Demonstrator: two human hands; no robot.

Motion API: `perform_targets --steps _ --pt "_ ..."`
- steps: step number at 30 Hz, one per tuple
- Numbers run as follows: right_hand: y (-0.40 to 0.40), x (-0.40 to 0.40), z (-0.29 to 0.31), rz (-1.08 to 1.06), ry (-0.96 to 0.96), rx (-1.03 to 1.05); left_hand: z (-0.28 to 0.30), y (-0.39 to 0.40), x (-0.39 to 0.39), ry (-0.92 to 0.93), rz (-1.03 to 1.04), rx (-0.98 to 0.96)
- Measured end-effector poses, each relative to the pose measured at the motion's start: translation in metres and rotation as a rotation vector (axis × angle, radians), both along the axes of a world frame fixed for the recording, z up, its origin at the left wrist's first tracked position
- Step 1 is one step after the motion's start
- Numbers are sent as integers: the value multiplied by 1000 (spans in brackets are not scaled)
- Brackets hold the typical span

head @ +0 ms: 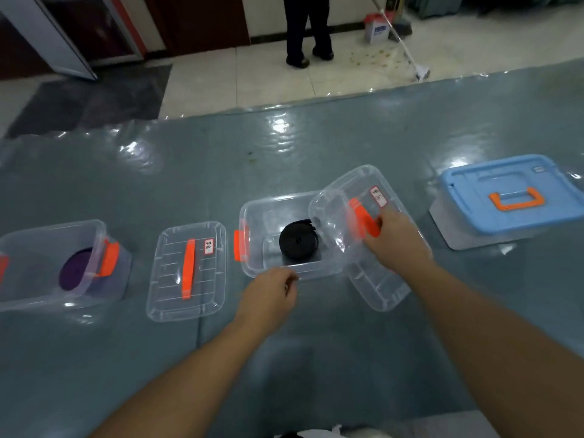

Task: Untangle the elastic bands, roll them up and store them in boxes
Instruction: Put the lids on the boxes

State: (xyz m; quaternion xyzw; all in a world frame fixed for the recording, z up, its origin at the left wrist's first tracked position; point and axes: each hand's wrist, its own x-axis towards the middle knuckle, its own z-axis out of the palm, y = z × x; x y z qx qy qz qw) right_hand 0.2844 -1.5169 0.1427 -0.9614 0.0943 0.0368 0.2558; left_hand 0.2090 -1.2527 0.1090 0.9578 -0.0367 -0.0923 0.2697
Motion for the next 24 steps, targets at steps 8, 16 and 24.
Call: perform_targets --steps 8,16,24 --pt "83 43 11 468 61 -355 10 64 18 -40 246 -99" --pt "124 64 6 670 113 -448 5 79 32 -36 380 -168" --pt "130 65 -12 729 35 -456 0 70 46 70 438 -195"
